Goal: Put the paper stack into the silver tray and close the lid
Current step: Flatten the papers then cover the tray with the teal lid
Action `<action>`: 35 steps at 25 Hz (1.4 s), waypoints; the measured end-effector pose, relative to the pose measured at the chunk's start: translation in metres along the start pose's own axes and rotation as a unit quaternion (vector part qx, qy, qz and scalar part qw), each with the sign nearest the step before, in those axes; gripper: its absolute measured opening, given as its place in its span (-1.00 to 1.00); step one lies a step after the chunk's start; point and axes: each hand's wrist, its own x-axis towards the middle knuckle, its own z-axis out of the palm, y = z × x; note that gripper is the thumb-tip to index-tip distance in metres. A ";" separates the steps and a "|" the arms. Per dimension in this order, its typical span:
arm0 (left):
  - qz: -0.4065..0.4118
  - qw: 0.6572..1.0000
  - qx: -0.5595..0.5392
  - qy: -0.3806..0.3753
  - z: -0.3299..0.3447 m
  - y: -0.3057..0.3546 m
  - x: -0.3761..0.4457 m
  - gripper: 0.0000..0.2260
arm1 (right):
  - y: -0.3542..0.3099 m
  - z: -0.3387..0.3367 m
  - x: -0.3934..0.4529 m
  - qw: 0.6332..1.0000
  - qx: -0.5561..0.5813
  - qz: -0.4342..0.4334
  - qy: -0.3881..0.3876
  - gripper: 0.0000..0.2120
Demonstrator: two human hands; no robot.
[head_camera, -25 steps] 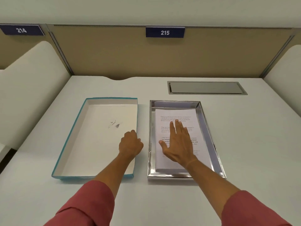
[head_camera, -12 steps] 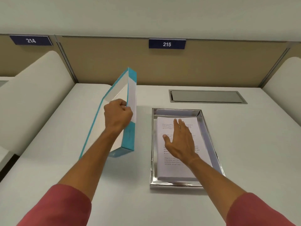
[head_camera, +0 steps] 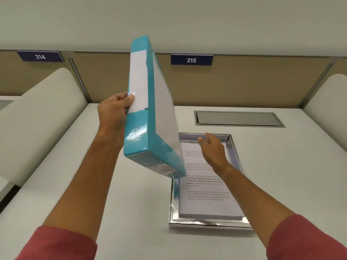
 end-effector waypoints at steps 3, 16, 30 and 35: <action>-0.125 0.987 -0.054 -0.089 -0.007 -0.019 -0.001 -0.77 | 0.004 -0.018 0.015 0.992 0.095 0.076 -0.036 -0.77; -0.140 0.939 0.295 -0.107 0.016 -0.150 -0.010 -0.75 | 0.073 -0.105 0.019 0.986 0.017 0.118 0.119 -0.81; -0.172 0.896 0.402 -0.074 0.024 -0.215 -0.051 -0.80 | 0.120 -0.113 -0.005 0.973 -0.161 0.135 0.098 -0.72; -0.188 0.881 0.428 -0.073 0.013 -0.226 -0.057 -0.74 | 0.122 -0.117 -0.009 0.965 -0.212 0.142 0.054 -0.81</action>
